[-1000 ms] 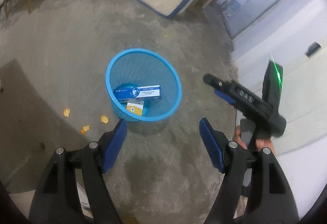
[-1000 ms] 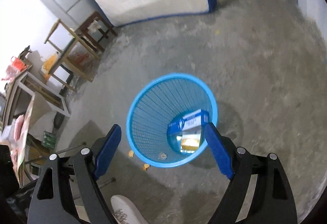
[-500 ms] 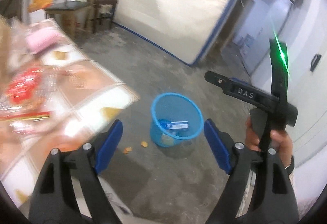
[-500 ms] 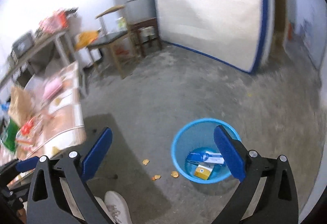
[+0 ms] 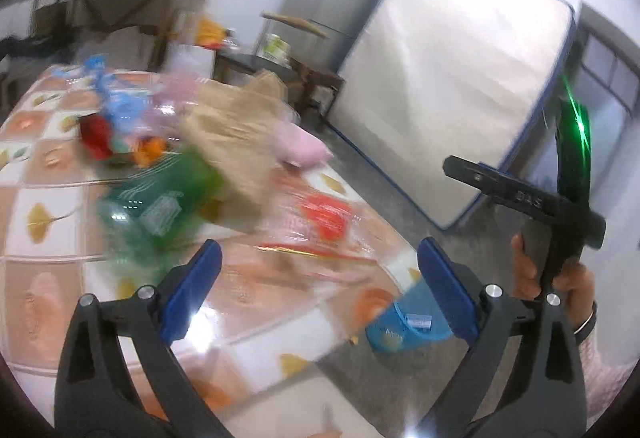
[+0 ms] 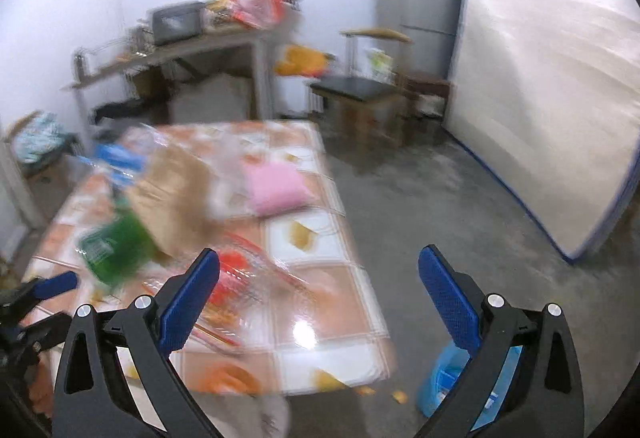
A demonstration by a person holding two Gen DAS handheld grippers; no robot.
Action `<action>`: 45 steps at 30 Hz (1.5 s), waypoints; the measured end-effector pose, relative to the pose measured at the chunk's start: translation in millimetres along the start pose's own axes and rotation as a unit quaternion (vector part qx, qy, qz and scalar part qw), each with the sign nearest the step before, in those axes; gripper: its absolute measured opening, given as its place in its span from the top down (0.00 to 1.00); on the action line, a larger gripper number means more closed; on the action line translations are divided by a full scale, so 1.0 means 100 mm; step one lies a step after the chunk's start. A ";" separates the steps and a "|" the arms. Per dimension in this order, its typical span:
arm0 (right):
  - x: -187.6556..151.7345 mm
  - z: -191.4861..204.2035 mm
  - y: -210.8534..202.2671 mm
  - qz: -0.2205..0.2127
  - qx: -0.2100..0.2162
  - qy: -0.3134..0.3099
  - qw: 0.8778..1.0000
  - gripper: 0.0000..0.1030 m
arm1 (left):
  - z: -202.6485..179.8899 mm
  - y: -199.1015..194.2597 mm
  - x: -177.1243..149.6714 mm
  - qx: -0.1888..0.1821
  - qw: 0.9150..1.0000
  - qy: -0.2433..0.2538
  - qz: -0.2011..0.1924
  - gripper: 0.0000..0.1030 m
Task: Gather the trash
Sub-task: 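Swing both tools back toward the table, then grasp the green bottle with the left tool while the right grasps the brown paper bag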
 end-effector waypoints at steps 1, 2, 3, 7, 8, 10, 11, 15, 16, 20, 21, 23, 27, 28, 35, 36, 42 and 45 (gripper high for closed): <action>0.04 0.10 0.02 -0.002 0.013 -0.001 1.000 0.06 | 0.07 -0.05 0.02 -0.001 1.000 -0.006 -0.004 0.08; 0.07 0.20 0.05 -0.002 0.027 -0.001 1.000 0.06 | 0.14 -0.08 0.03 -0.003 1.000 -0.011 -0.009 0.08; 0.11 0.32 0.07 0.000 0.041 0.000 0.999 0.06 | 0.19 -0.09 0.05 -0.007 1.000 -0.013 -0.010 0.08; 0.17 0.70 0.23 0.027 0.117 0.005 0.993 0.06 | 0.42 -0.19 0.15 -0.001 1.000 -0.007 -0.014 0.08; 0.17 0.79 0.28 0.031 0.130 0.001 0.991 0.06 | 0.44 -0.20 0.13 0.006 1.000 -0.001 -0.020 0.08; 0.21 1.01 0.41 0.042 0.153 -0.020 0.987 0.06 | 0.52 -0.24 0.18 0.022 0.999 0.024 -0.028 0.08; 0.23 1.09 0.47 0.044 0.159 -0.028 0.986 0.06 | 0.55 -0.22 0.19 0.029 0.999 0.034 -0.023 0.08; 0.35 1.44 0.69 0.063 0.202 -0.075 0.974 0.06 | 0.69 -0.08 0.34 0.052 0.996 0.069 0.012 0.08; 0.38 1.51 0.75 0.069 0.206 -0.086 0.972 0.06 | 0.71 -0.07 0.36 0.055 0.996 0.073 0.018 0.08; 0.48 1.69 1.00 0.104 0.206 -0.106 0.967 0.06 | 0.81 0.13 0.40 0.065 0.992 0.094 0.057 0.08; 0.49 1.74 1.10 0.119 0.205 -0.108 0.966 0.06 | 0.84 0.21 0.39 0.066 0.991 0.093 0.069 0.08; 0.47 1.77 1.24 0.134 0.191 -0.107 0.966 0.07 | 0.90 0.36 0.35 0.065 0.990 0.088 0.090 0.08; 0.39 1.84 1.50 0.173 0.172 -0.105 0.964 0.22 | 0.99 0.54 0.29 0.075 0.986 0.076 0.124 0.17; 0.37 1.84 1.55 0.179 0.169 -0.105 0.963 0.33 | 1.01 0.56 0.29 0.078 0.986 0.072 0.129 0.22; 0.34 1.77 1.64 0.182 0.161 -0.078 0.967 0.65 | 1.07 0.60 0.22 0.064 0.985 0.038 0.153 0.39; 0.35 1.74 1.62 0.180 0.162 -0.070 0.968 0.80 | 1.08 0.60 0.22 0.067 0.985 0.041 0.153 0.39; 0.34 1.65 1.51 0.184 0.197 -0.037 0.962 0.95 | 0.99 0.52 0.13 0.066 0.985 0.042 0.155 0.41; 0.34 1.63 1.37 0.179 0.222 -0.022 0.958 0.95 | 0.96 0.40 0.06 0.058 0.985 0.032 0.162 0.41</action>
Point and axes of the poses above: each gripper's, at about its wrist camera, not at the fingertips, and y roughly the way its jaws point, z to its left, x to its top, the point moved 4 cm from there along y, roughly the way its jaws point, and after that the axes turned 7 degrees about -x, right-handed, at the moved point
